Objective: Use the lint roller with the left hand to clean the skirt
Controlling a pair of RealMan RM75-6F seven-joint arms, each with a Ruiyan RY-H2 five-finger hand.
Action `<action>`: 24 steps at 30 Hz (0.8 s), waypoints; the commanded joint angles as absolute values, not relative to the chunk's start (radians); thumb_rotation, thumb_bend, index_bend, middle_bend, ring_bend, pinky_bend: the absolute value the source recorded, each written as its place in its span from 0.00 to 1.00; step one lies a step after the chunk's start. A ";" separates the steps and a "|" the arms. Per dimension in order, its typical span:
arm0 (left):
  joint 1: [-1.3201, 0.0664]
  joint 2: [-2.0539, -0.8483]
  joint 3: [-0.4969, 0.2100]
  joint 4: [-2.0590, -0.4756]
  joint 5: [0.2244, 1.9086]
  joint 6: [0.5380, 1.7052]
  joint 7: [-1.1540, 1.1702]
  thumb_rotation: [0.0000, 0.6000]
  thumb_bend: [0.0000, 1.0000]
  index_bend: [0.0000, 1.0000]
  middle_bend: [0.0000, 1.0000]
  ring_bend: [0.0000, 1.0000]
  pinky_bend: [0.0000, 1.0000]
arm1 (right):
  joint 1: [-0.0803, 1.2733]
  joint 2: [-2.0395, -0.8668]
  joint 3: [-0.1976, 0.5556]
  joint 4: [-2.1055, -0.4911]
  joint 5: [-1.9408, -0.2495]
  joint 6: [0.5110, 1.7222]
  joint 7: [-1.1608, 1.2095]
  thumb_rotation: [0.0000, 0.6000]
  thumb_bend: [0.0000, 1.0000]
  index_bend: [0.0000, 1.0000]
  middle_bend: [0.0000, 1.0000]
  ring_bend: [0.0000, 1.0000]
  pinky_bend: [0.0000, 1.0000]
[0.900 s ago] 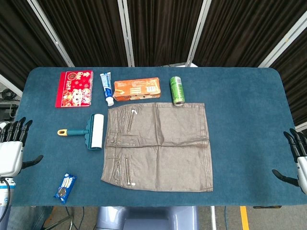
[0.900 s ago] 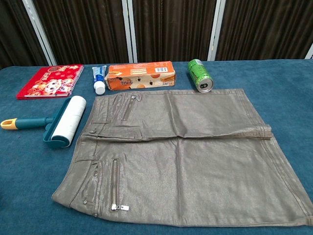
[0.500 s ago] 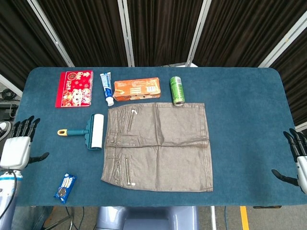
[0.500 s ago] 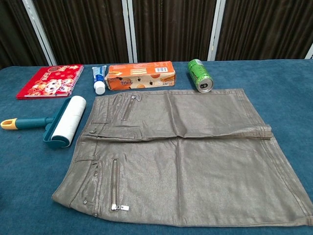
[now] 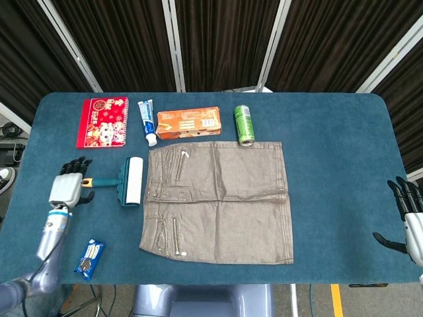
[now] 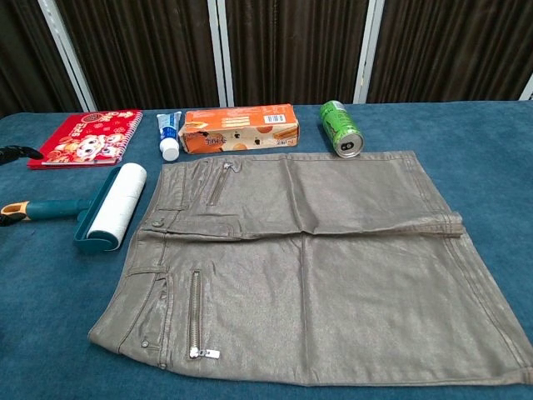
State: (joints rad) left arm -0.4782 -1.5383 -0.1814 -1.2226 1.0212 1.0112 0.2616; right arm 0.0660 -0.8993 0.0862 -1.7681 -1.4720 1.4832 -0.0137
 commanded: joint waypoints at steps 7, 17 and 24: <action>-0.515 -1.636 -0.189 -1.108 1.003 0.981 0.272 1.00 0.39 0.18 0.07 0.05 0.12 | 0.072 -0.905 0.084 -1.768 -1.458 1.463 -0.029 1.00 0.00 0.00 0.00 0.00 0.00; -0.541 -1.679 -0.203 -1.052 0.988 0.960 0.293 1.00 0.43 0.25 0.14 0.10 0.18 | 0.076 -0.904 0.083 -1.766 -1.451 1.450 -0.024 1.00 0.00 0.00 0.00 0.00 0.00; -0.544 -1.685 -0.200 -1.053 1.008 0.971 0.293 1.00 0.43 0.28 0.18 0.15 0.21 | 0.078 -0.902 0.083 -1.765 -1.447 1.445 -0.019 1.00 0.00 0.00 0.00 0.00 0.00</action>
State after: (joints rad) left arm -0.5439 -1.6845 -0.2010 -1.0525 1.0056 0.9696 0.2923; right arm 0.0775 -0.9025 0.0832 -1.7650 -1.4467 1.4454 -0.0192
